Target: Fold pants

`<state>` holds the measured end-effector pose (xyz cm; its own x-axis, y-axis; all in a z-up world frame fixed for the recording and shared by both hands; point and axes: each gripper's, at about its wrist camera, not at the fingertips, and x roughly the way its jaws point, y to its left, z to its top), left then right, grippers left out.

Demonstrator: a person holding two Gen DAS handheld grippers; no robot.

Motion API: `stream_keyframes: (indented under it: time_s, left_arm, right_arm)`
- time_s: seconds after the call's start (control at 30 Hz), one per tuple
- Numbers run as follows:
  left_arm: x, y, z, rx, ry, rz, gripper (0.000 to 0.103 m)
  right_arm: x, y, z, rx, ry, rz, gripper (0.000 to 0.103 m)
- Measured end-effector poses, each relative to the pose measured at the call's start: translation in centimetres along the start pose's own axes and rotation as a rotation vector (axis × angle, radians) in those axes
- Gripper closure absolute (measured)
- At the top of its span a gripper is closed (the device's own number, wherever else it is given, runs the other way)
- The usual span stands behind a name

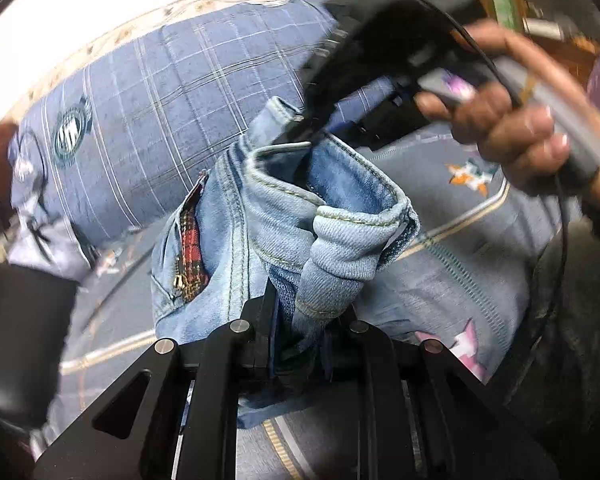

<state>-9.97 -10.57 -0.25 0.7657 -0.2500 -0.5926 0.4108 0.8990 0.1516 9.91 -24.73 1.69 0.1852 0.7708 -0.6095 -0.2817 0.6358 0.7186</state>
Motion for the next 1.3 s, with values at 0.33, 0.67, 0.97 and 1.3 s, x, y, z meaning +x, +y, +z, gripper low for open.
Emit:
stream_keyframes:
  time_s: [0.33, 0.67, 0.97, 1.3]
  left_arm:
    - [2.6, -2.5, -1.8, 0.154, 0.136, -0.033, 0.079]
    - [-2.6, 0.2, -1.5, -0.084, 0.034, -0.273, 0.056]
    - [-2.7, 5.2, -0.5, -0.437, -0.031, -0.255, 0.056]
    - [1.1, 4.8, -2.4, -0.532, 0.185, -0.198, 0.054]
  right_arm:
    - [3.5, -7.0, -1.8, 0.15, 0.06, 0.002, 0.084]
    - [-0.3, -7.9, -2.6, 0.176, -0.087, 0.03, 0.049]
    - [-5.1, -2.6, -6.9, -0.036, -0.272, 0.066, 0.049]
    - [0.4, -0.2, -12.5, -0.06, -0.14, -0.048, 0.085]
